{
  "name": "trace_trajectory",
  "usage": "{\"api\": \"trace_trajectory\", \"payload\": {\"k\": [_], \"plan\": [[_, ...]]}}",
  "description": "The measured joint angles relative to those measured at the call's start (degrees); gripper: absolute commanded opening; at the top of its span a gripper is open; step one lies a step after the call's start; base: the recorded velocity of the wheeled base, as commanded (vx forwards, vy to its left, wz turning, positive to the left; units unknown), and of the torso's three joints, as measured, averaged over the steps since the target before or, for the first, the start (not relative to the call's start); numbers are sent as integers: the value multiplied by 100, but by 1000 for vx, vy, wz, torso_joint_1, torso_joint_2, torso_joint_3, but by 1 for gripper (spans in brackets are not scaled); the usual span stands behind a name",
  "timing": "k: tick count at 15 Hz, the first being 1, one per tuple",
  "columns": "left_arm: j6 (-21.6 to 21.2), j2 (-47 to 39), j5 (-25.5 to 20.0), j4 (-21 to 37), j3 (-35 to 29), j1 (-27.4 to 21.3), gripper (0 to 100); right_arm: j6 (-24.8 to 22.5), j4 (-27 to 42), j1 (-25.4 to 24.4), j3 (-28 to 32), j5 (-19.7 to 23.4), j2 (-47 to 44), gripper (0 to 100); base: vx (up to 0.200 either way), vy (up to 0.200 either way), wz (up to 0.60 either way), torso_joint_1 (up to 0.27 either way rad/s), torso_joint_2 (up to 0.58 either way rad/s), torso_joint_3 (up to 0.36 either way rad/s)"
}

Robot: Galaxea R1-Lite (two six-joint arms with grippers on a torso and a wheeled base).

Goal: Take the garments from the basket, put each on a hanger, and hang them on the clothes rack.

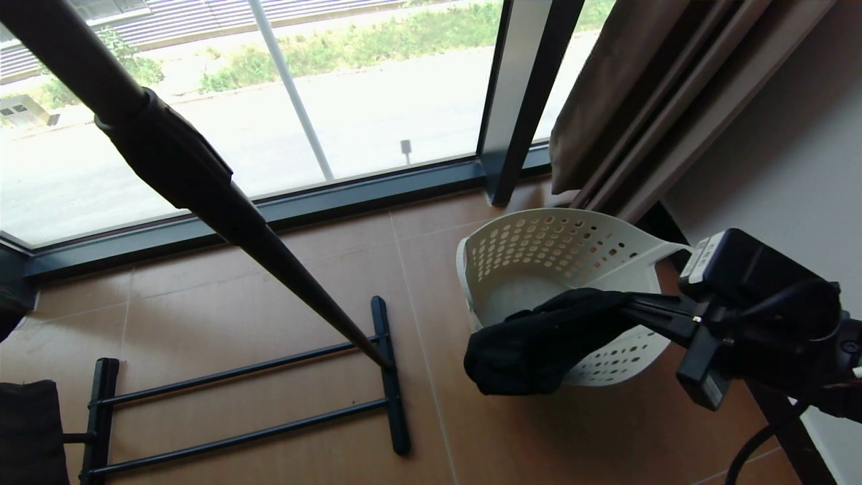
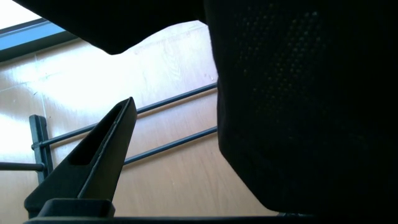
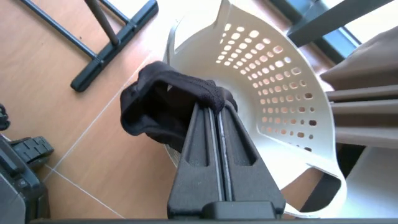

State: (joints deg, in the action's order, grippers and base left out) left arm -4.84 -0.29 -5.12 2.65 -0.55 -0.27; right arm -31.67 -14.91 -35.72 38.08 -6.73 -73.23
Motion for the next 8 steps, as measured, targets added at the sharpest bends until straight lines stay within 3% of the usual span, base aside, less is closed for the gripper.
{"api": "trace_trajectory", "payload": {"k": [3, 8], "plan": [[2, 0, 6, 4, 2, 0, 100, 52, -13, -174, -427, -41, 702, 0, 0, 0, 0, 2, 2, 70], [41, 0, 23, 2, 2, 0, 100, 151, -116, 0, -562, -13, 625, 0, 0, 0, 0, 0, 1, 187]]}}
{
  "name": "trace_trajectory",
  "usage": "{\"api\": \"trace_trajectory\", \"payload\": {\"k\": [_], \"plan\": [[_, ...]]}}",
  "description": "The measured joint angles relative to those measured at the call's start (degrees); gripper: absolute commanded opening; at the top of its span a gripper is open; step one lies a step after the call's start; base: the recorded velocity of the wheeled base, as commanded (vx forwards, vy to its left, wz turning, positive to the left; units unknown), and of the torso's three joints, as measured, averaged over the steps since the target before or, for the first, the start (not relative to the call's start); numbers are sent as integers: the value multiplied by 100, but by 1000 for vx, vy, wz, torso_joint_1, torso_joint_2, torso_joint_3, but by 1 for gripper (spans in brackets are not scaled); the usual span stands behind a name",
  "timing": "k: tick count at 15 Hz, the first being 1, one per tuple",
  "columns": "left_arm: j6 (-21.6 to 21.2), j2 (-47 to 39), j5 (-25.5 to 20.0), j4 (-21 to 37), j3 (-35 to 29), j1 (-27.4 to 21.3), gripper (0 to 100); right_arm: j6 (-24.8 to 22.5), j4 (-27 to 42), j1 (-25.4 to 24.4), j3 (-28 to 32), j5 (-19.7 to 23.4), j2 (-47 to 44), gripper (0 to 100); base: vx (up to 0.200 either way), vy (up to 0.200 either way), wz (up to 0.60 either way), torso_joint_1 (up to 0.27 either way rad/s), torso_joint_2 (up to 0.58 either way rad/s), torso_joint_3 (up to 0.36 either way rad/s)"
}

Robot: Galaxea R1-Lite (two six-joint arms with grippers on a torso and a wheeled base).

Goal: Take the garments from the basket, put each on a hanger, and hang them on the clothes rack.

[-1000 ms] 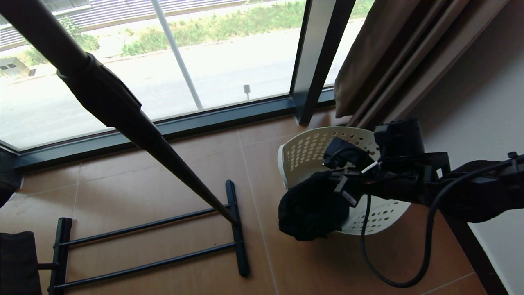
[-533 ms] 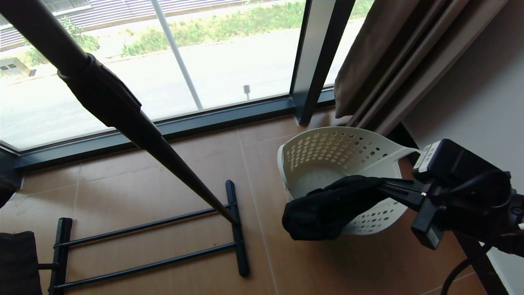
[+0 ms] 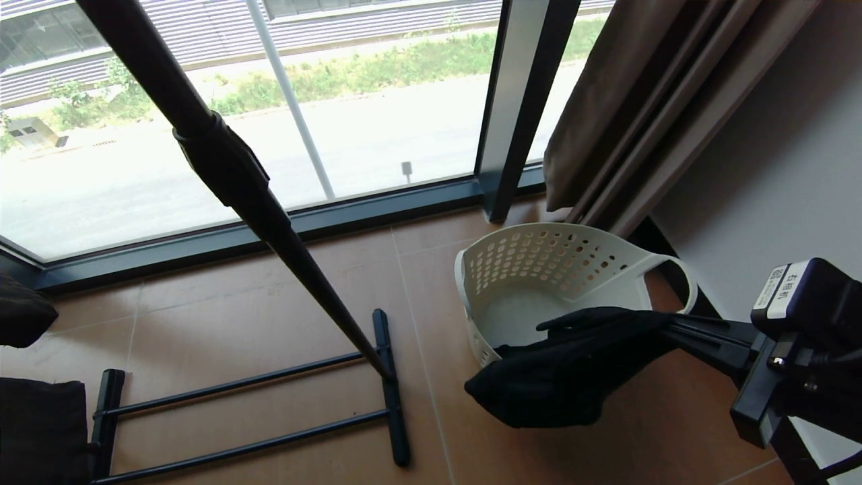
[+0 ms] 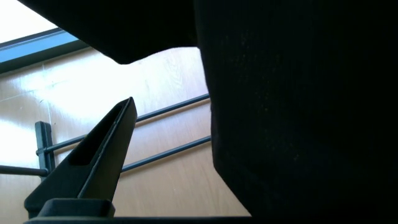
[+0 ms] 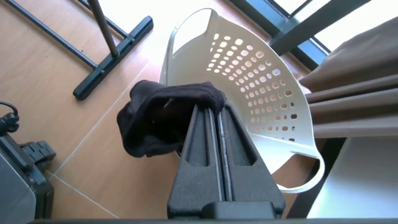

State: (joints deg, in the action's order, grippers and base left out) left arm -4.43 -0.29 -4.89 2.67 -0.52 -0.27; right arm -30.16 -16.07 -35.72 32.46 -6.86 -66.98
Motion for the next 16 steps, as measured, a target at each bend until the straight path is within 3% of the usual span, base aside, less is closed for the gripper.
{"api": "trace_trajectory", "payload": {"k": [3, 9, 16], "plan": [[-2, 0, -26, 4, -5, 0, 100, 277, -306, 13, -17, 0, -144, 0, 0, 0, 0, 2, 1, 199], [-55, 2, -112, 11, -11, 0, 100, 312, -377, 13, -39, -13, -385, 0, 0, 0, 0, 1, 3, 189], [-48, 2, -112, 6, -7, 0, 100, 310, -372, 15, -57, -17, -446, 0, -29, 0, 0, 1, 1, 23]]}}
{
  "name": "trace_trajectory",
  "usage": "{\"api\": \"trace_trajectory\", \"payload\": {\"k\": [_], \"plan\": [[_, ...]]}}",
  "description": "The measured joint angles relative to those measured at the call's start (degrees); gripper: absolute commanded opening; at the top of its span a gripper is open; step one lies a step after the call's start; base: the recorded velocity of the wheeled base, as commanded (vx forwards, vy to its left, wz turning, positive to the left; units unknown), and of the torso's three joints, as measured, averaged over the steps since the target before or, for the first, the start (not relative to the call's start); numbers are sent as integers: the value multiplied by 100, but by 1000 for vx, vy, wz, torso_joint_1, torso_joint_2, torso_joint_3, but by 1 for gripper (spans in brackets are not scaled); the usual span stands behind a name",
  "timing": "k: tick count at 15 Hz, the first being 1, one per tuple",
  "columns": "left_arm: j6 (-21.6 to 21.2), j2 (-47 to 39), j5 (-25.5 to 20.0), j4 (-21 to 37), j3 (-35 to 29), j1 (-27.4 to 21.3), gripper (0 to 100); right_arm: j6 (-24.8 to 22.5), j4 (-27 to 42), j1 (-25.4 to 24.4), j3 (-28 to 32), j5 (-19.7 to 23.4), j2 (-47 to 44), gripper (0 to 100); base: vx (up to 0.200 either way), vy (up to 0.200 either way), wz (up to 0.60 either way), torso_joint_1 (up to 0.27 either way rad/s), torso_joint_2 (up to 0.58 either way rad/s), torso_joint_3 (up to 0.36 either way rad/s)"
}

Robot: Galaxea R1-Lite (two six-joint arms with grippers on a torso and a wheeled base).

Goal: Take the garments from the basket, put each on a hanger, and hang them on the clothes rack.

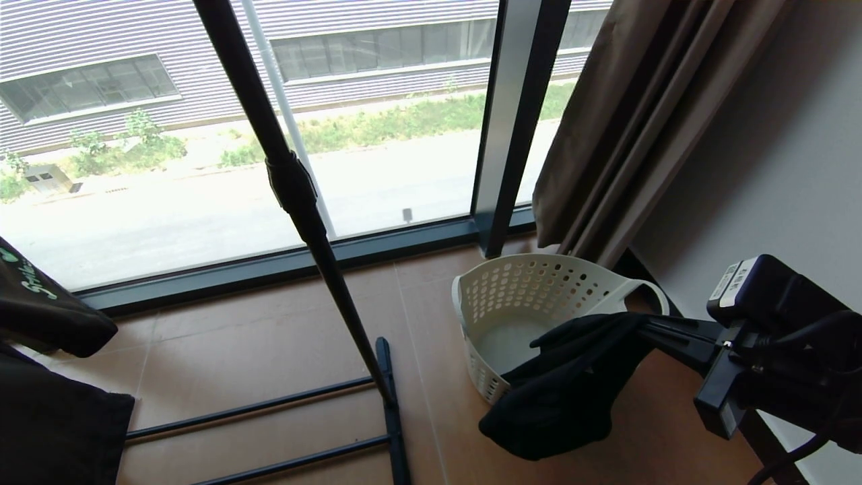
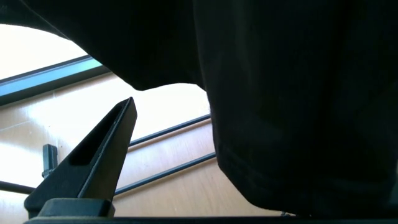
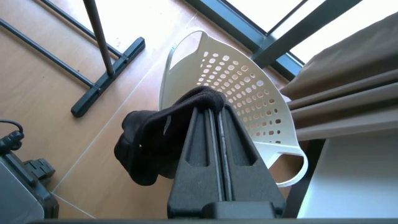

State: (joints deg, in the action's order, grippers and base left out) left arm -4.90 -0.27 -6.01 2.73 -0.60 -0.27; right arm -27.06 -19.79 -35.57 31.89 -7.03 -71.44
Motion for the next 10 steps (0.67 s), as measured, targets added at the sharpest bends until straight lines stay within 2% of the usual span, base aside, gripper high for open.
{"api": "trace_trajectory", "payload": {"k": [4, 10], "plan": [[15, 2, 5, -5, 0, 0, 100, 2, 2, 0, 2, 0, -17, 0, -200, 0, 0, 8, 2, 1], [0, 2, 2, -9, 0, 0, 100, 20, -2, 2, -23, 15, -20, 0, 0, 0, 0, 0, 0, 0]]}}
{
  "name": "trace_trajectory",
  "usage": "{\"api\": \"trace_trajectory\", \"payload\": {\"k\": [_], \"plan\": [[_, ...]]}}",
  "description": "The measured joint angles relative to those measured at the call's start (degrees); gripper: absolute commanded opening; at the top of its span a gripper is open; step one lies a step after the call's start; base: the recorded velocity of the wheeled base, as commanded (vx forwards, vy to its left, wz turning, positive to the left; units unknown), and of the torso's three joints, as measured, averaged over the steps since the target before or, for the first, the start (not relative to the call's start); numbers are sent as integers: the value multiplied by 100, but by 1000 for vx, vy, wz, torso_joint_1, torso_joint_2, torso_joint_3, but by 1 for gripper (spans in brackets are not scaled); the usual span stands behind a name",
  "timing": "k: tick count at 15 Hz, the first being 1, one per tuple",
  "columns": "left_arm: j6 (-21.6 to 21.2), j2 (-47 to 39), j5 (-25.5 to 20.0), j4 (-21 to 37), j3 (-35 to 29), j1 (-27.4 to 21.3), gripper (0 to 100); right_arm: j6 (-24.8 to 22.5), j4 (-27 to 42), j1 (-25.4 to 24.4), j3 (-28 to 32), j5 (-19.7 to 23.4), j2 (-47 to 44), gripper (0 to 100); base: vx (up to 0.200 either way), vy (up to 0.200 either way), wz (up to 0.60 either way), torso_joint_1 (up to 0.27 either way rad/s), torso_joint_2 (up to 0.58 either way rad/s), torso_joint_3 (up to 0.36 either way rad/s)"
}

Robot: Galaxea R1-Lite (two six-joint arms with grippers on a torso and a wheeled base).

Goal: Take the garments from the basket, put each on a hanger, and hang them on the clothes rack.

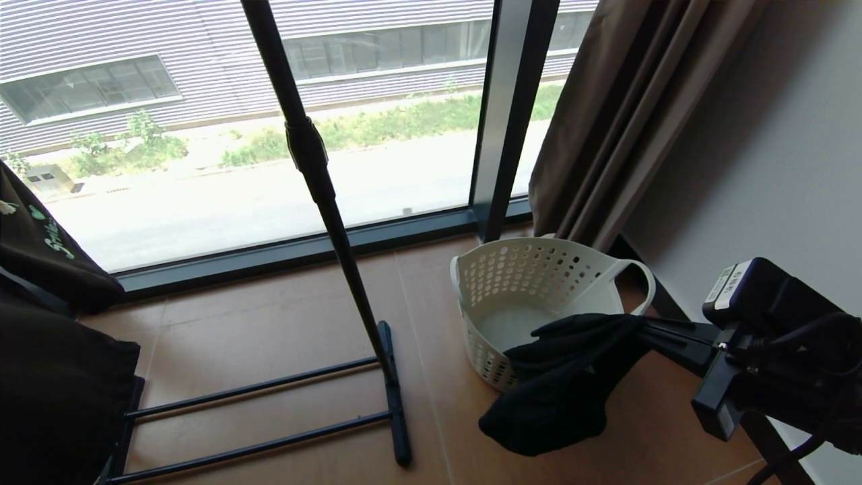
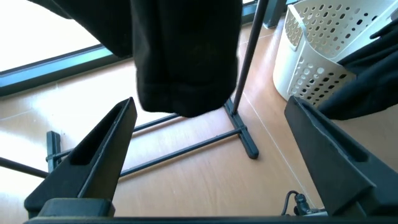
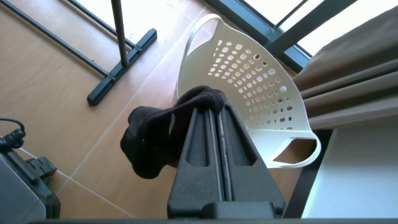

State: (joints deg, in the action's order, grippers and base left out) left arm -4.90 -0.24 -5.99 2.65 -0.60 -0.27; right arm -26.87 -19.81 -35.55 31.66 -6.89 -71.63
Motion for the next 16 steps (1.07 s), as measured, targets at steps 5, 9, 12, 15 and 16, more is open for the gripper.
{"api": "trace_trajectory", "payload": {"k": [5, 9, 12, 15, 16], "plan": [[17, 2, 20, 2, 2, 0, 100, 57, -4, 7, 15, -4, 0, 0, 0, 0, 0, 12, -237, -226], [28, 2, 20, -2, -2, 0, 100, 54, -6, 7, -7, -4, 0, 0, 0, 0, 0, 61, -437, -375], [33, 4, 16, -2, -2, 0, 100, 54, -6, 7, -11, -6, 0, 0, 0, 0, 0, 98, -453, -362], [37, 2, 18, -7, -2, 0, 100, 55, -6, 7, -5, -2, 0, 0, 0, 0, 0, 110, -430, -326], [41, 4, 22, -2, -4, 0, 100, 54, -13, 7, 0, -2, 5, 0, 0, 0, 0, 61, -198, -76]]}}
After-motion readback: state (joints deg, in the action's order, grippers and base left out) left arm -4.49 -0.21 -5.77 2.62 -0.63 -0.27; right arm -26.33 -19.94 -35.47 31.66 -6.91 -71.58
